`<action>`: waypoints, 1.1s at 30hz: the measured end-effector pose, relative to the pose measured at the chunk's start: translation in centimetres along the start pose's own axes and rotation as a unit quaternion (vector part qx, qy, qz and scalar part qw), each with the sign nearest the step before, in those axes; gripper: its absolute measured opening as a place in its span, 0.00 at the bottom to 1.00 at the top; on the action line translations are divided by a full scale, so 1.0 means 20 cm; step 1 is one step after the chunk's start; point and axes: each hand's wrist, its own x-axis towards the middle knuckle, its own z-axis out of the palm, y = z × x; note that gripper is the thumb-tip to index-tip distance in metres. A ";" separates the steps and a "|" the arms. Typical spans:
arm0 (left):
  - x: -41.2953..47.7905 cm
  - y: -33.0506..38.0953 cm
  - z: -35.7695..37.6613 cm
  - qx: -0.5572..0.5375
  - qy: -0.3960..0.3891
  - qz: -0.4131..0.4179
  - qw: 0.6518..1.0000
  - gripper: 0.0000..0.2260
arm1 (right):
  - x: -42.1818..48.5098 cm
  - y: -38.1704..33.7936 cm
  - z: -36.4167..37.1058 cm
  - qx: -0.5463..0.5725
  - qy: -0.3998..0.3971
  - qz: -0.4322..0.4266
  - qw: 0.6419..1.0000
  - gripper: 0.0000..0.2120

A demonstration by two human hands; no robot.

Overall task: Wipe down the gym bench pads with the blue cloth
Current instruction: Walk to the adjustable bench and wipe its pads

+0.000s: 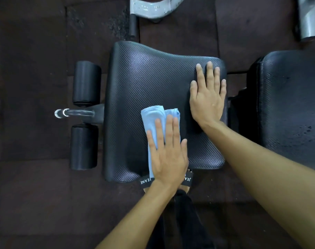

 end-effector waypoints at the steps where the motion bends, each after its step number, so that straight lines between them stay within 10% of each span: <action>1: 0.03 0.03 0.01 0.003 -0.003 0.006 1.000 0.27 | 0.00 0.00 -0.01 0.012 -0.004 -0.003 1.000 0.25; 9: 0.24 0.27 -0.02 -0.080 -0.003 0.037 0.996 0.26 | -0.07 0.09 -0.25 0.388 0.009 0.104 0.916 0.18; 22: 0.31 -0.37 0.02 -0.063 0.005 -0.046 0.997 0.25 | -0.60 -0.19 0.04 -0.031 -0.019 0.027 0.999 0.32; 33: 0.31 -0.36 -0.03 -0.094 -0.013 -0.051 0.994 0.26 | -0.46 0.02 -0.06 -0.035 0.013 -0.004 0.999 0.25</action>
